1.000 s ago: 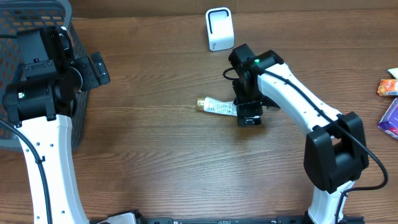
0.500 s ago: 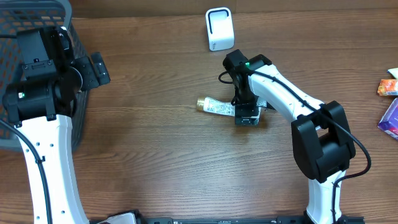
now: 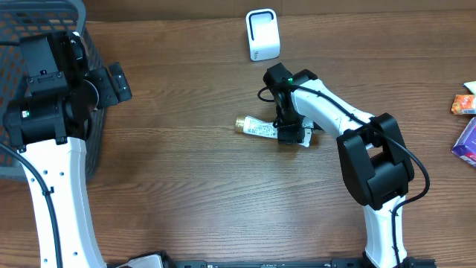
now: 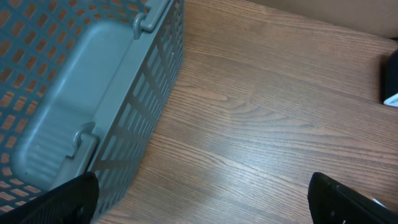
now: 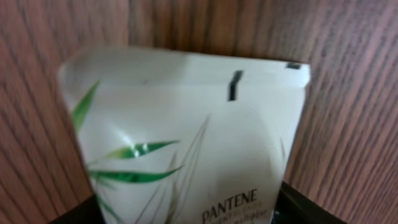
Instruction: Scan the item barcode
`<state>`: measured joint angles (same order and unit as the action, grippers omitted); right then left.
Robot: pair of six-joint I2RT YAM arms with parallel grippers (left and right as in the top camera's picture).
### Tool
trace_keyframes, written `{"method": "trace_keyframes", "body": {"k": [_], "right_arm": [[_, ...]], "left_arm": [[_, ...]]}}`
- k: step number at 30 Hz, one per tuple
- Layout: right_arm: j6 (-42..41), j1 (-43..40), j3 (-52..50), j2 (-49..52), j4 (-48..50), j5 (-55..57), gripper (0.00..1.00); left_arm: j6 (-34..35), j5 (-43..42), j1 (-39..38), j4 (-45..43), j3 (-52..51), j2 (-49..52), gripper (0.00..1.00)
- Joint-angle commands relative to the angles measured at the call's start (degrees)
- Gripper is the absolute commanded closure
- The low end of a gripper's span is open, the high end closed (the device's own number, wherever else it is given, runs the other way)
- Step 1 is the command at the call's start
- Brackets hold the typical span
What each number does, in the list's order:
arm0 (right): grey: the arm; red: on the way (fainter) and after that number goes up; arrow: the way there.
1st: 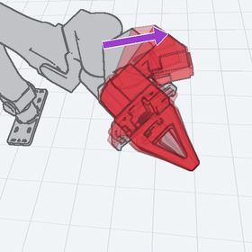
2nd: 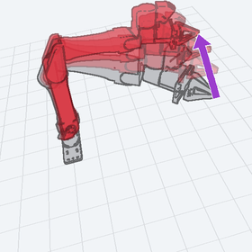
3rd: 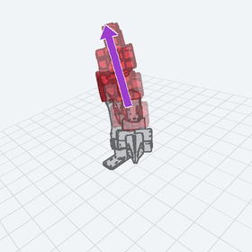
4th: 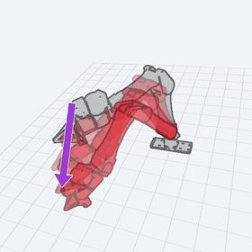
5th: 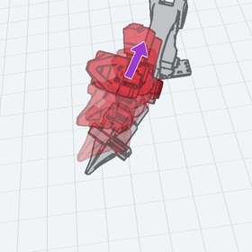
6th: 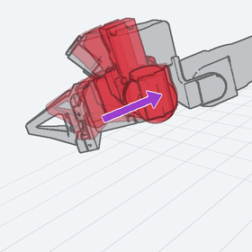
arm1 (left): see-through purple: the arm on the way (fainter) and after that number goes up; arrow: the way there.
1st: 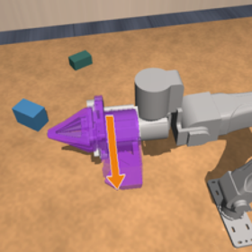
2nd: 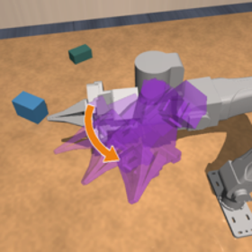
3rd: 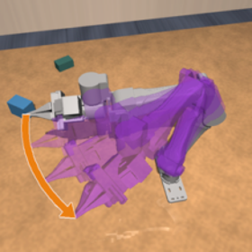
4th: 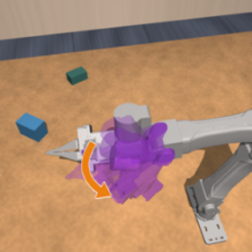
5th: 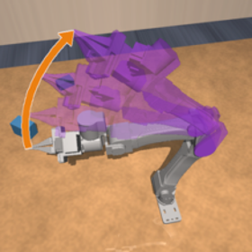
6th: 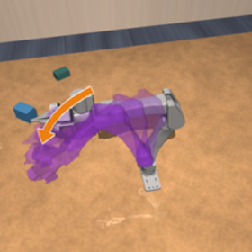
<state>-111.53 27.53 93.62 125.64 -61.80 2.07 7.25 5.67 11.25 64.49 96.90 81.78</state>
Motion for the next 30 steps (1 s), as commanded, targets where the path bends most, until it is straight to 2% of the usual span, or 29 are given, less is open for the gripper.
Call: {"method": "trace_keyframes", "body": {"k": [1,3,4,6,10,11,19,25,30], "right_arm": [[7.3,0.4,0.5,0.3,0.2,-1.3,0.38],[11.8,0.4,0.5,0.3,0.2,-2.0,0.46],[14.7,0.4,0.5,0.3,0.2,-2.0,0.56],[18.3,0.4,0.5,0.3,0.0,-1.9,0.61],[23.9,0.4,0.5,0.3,-0.1,-2.0,0.64],[25.2,0.4,0.5,0.3,-0.8,-2.0,0.68],[29.7,0.4,1.1,-0.3,-3.2,-2.3,0.75],[29.9,0.4,1.4,-2.0,-5.0,-2.2,0.87],[28.7,0.4,1.4,-3.4,-6.9,-2.6,0.87]], "left_arm": [[-0.9,0.5,0.0,-0.2,1.0,-0.1,0.0],[-0.9,0.5,0.0,-0.2,1.0,-0.1,0.0],[-0.9,0.5,0.0,-0.2,1.0,-0.1,0.0],[-0.9,0.5,0.0,-0.2,1.0,-0.1,0.0],[-0.9,0.5,0.0,-0.2,1.0,-0.1,0.0],[-0.9,0.5,0.0,-0.2,1.0,-0.1,0.0],[-0.9,0.5,0.0,-0.2,1.0,-0.1,0.0],[-0.9,0.5,0.0,-0.2,1.0,-0.1,0.0],[-0.9,0.5,0.0,-0.2,1.0,-0.1,0.0]]}}
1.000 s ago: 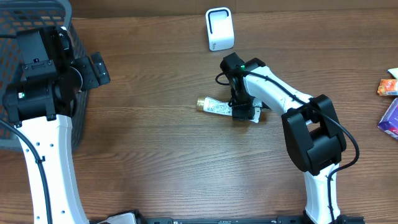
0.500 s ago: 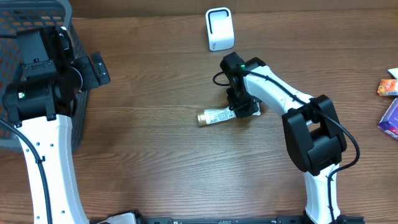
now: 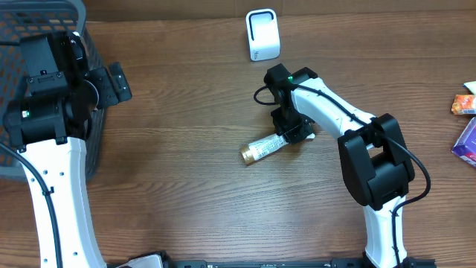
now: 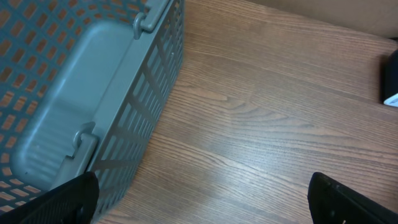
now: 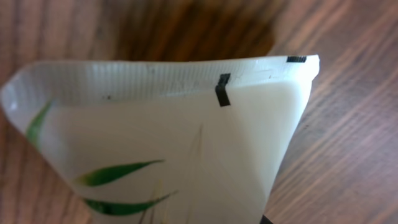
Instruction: Scan the item barcode
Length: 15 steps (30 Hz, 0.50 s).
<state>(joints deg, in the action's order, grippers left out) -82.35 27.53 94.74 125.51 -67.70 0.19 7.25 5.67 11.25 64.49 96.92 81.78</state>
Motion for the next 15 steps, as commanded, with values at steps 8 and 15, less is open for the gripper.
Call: {"method": "trace_keyframes", "body": {"k": [8,15], "right_arm": [[-4.9,-1.0,4.1,-7.2,-7.3,-13.6,0.86],[-3.9,-4.2,6.6,-7.5,-17.0,-31.2,0.88]], "left_arm": [[-0.9,0.5,0.0,-0.2,0.9,-0.1,0.0],[-0.9,0.5,0.0,-0.2,0.9,-0.1,0.0]]}}
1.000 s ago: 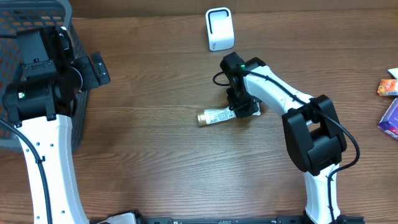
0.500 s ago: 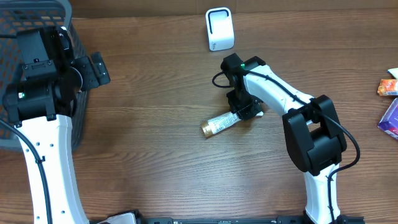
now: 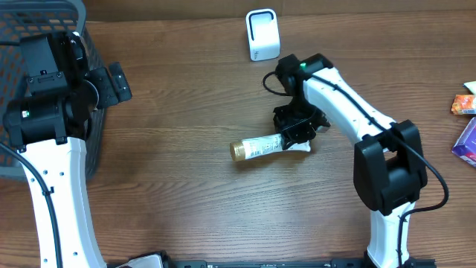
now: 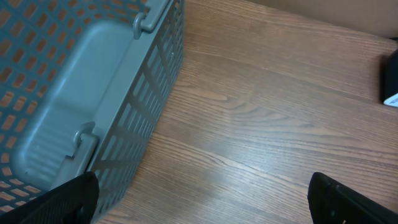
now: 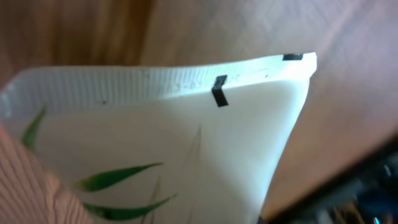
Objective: Scan the item barcode
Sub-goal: 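Lift the tube and carry it toward the white scanner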
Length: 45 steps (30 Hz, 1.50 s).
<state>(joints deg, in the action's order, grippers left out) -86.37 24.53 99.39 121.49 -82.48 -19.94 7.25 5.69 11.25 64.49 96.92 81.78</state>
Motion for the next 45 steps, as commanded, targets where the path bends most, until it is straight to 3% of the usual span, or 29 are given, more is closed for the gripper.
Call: {"method": "trace_keyframes", "body": {"k": [1,3,8,15,18,21,27,30,36,45], "right_arm": [[1.7,-1.6,1.9,-3.4,-3.1,-14.0,0.9],[5.7,-2.3,1.9,-3.4,-4.1,-18.6,0.96],[10.6,-3.3,1.9,-3.4,-6.1,-25.5,0.96],[11.4,-3.8,1.9,-3.4,-6.8,-26.0,0.96],[11.4,-3.8,1.9,-3.4,-4.5,-20.5,0.96],[14.8,-3.8,1.9,-3.4,5.7,-10.6,0.96],[37.3,-3.9,1.9,-3.4,35.4,-5.7,0.96],[44.2,-3.9,1.9,-3.4,44.8,-3.3,0.96],[44.9,-3.9,1.9,-3.1,58.0,6.7,0.96],[45.7,-4.0,1.9,0.2,80.5,6.2,0.87]], "left_arm": [[-0.9,0.5,0.0,-0.2,0.9,-0.1,0.0],[-0.9,0.5,0.0,-0.2,0.9,-0.1,0.0],[-0.9,0.5,0.0,-0.2,0.9,-0.1,0.0],[-0.9,0.5,0.0,-0.2,0.9,-0.1,0.0],[-0.9,0.5,0.0,-0.2,0.9,-0.1,0.0],[-0.9,0.5,0.0,-0.2,0.9,-0.1,0.0],[-0.9,0.5,0.0,-0.2,0.9,-0.1,0.0],[-0.9,0.5,0.0,-0.2,0.9,-0.1,0.0],[-0.9,0.5,0.0,-0.2,0.9,-0.1,0.0],[-0.9,0.5,0.0,-0.2,0.9,-0.1,0.0]]}}
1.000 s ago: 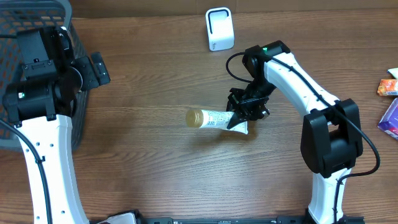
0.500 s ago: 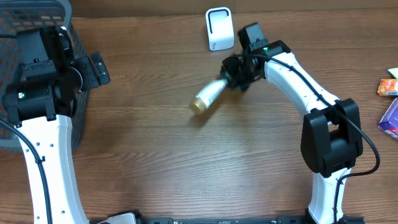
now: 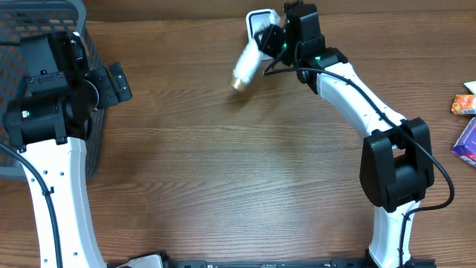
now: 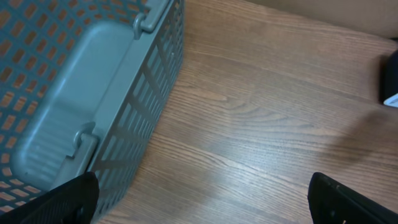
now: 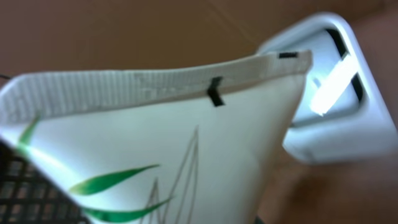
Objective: Scan the item barcode
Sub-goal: 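Lift the tube and carry it toward the white scanner, then hold the tube over the scanner window with the right gripper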
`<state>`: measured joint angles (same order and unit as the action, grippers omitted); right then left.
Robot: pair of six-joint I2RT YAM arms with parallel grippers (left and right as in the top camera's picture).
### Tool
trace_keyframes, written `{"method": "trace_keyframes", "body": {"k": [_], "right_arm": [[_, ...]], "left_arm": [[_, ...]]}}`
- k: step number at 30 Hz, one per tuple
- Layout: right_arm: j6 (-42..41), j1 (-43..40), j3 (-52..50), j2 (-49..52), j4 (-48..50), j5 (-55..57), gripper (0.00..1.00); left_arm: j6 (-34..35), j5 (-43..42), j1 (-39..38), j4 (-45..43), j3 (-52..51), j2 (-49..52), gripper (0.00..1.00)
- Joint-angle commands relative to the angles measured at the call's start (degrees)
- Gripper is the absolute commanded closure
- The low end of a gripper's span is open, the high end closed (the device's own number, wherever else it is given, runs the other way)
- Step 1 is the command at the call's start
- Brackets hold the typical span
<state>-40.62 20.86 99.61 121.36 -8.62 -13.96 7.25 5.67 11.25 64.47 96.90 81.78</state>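
Observation:
In the overhead view a white Pantene tube [image 3: 248,61] with a gold cap hangs in the air, cap pointing down-left. My right gripper [image 3: 277,42] is shut on its crimped end. The tube is held just in front of the white barcode scanner [image 3: 258,18] at the table's far edge. In the right wrist view the tube [image 5: 161,137] fills most of the frame, with the scanner [image 5: 336,106] right behind it, its window lit. My left gripper [image 4: 202,208] stands open over bare wood next to the basket, holding nothing.
A grey mesh basket [image 3: 30,18] stands at the far left, its wall [image 4: 134,106] close to my left gripper. Colourful packets [image 3: 465,104] and a purple box [image 3: 467,141] lie at the right edge.
My right gripper, still shut on the tube, has moved from above the table's middle to the far edge. The tube now sits in front of the scanner. The left arm has not moved.
The tube lay on the table with my right gripper at its crimped end. Then its cap end had swung toward the near side. Then it was held above the middle of the table, and now it is at the scanner.

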Motion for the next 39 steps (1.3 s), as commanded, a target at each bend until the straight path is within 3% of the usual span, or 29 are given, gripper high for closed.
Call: {"method": "trace_keyframes", "body": {"k": [1,5,7,9,11,25,30,39], "right_arm": [[-0.7,-0.5,1.7,0.9,9.2,0.4,0.87],[-10.4,-3.0,1.7,5.9,19.2,0.4,0.9],[-16.9,-4.9,1.7,10.1,29.4,-3.5,0.95],[-24.7,-6.5,1.7,14.1,40.5,-5.2,0.94],[-26.5,-7.1,1.7,15.2,43.5,-4.0,0.92],[-28.8,-7.6,4.7,19.9,49.2,3.9,0.96],[-28.2,-7.0,12.9,23.5,44.9,4.3,0.96],[-28.2,-6.7,13.4,25.5,39.0,5.3,0.96]], "left_arm": [[-0.9,0.5,0.0,-0.2,1.0,-0.1,0.0],[-0.9,0.5,0.0,-0.2,1.0,-0.1,0.0],[-0.9,0.5,0.0,-0.2,1.0,-0.1,0.0],[-0.9,0.5,0.0,-0.2,1.0,-0.1,0.0],[-0.9,0.5,0.0,-0.2,1.0,-0.1,0.0],[-0.9,0.5,0.0,-0.2,1.0,-0.1,0.0],[-0.9,0.5,0.0,-0.2,1.0,-0.1,0.0],[-0.9,0.5,0.0,-0.2,1.0,-0.1,0.0]]}}
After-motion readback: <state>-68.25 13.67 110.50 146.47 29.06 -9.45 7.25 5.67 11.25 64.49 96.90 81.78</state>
